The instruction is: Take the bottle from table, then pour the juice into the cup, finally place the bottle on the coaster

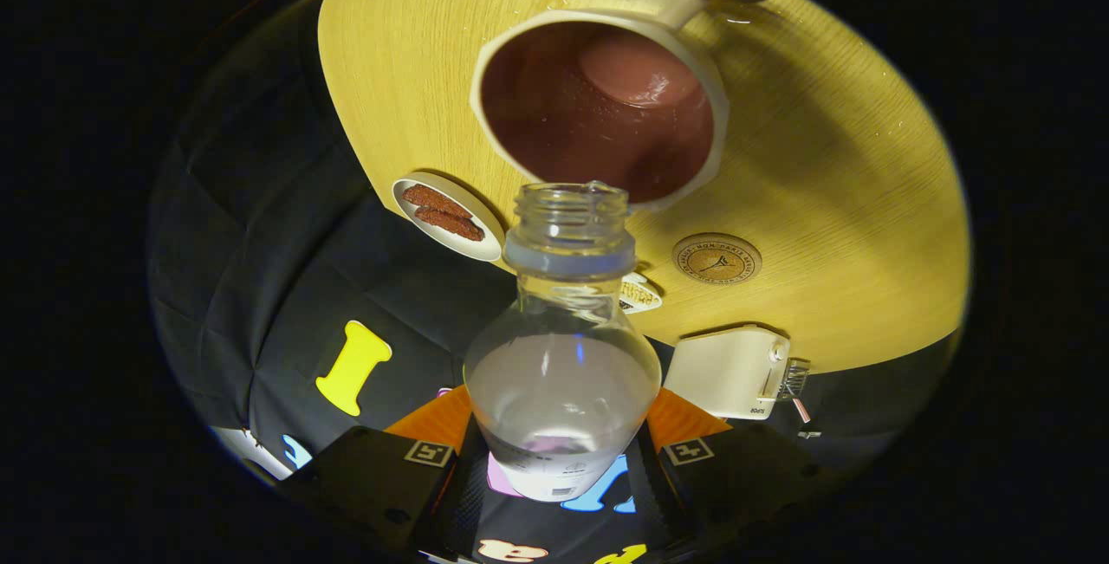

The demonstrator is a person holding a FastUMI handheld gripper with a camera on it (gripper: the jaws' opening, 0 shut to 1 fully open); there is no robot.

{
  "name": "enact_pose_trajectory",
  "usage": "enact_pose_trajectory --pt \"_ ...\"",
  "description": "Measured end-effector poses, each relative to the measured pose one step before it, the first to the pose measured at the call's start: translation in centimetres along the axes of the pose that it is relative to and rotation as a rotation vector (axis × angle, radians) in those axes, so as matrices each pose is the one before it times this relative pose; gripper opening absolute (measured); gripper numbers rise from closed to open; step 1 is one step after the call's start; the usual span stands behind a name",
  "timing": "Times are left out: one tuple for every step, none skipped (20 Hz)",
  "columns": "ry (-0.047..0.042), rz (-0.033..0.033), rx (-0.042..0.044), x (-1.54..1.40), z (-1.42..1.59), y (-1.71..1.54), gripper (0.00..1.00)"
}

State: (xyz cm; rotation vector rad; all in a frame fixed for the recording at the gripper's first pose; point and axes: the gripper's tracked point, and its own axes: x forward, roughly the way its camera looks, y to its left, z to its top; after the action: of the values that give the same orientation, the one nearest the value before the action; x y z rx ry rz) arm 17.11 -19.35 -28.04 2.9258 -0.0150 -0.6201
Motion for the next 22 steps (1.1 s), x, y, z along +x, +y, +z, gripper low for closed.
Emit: enact_pose_trajectory --pt "-0.00614 0.00783 -0.01337 0.168 0.177 -0.108 0.73" --pt "-0.00529 0.00097 -0.01857 0.126 0.067 -0.269 0.73" --pt "-0.00115 0.00044 -0.01102 0.152 0.001 -0.322 0.72" --pt "-0.00438 0.00414 -0.00650 0.238 0.024 -0.256 0.72" --pt "-0.01144 0.00969 -0.01482 0.190 0.136 -0.155 0.73" --pt "-0.01356 0.00908 -0.03004 0.236 0.094 -0.166 0.72" --pt "-0.00856 0.00668 -0.04217 0.156 -0.008 -0.344 0.72" --pt "-0.01037 0.00591 -0.04680 0.094 0.012 -0.401 0.72" --pt "-0.00917 0.00941 -0.04797 -0.019 -0.057 -0.404 0.72" --pt "-0.01188 0.01878 -0.05522 -0.225 -0.145 -0.196 0.72" --pt "-0.01817 0.01638 -0.06409 -0.360 0.019 -0.291 0.72" --pt "-0.02220 0.01702 -0.07812 -0.626 -0.083 -0.081 0.72" --pt "-0.01118 0.01680 -0.07831 -0.543 -0.377 -0.064 0.72" --pt "-0.01385 0.01819 -0.09402 -0.701 -0.392 0.084 0.72" --pt "-0.01311 0.01819 -0.10873 -0.658 -0.244 0.100 0.72" --pt "-0.01064 0.01745 -0.11260 -0.796 -0.411 0.146 0.72" --pt "-0.02050 0.03073 -0.10718 -0.739 -0.222 0.346 0.72" --pt "-0.02085 0.04425 -0.10233 -0.623 -0.193 0.497 0.72" --pt "-0.00515 0.02546 -0.09423 -0.650 -0.486 -0.346 0.72" --pt "0.01217 0.01114 -0.09280 -0.740 -0.848 -0.775 0.72" --pt "0.02555 0.00359 -0.09841 -0.686 -0.975 -0.747 0.72" --pt "0.02494 -0.00531 -0.10263 -0.687 -0.887 -0.706 0.72"
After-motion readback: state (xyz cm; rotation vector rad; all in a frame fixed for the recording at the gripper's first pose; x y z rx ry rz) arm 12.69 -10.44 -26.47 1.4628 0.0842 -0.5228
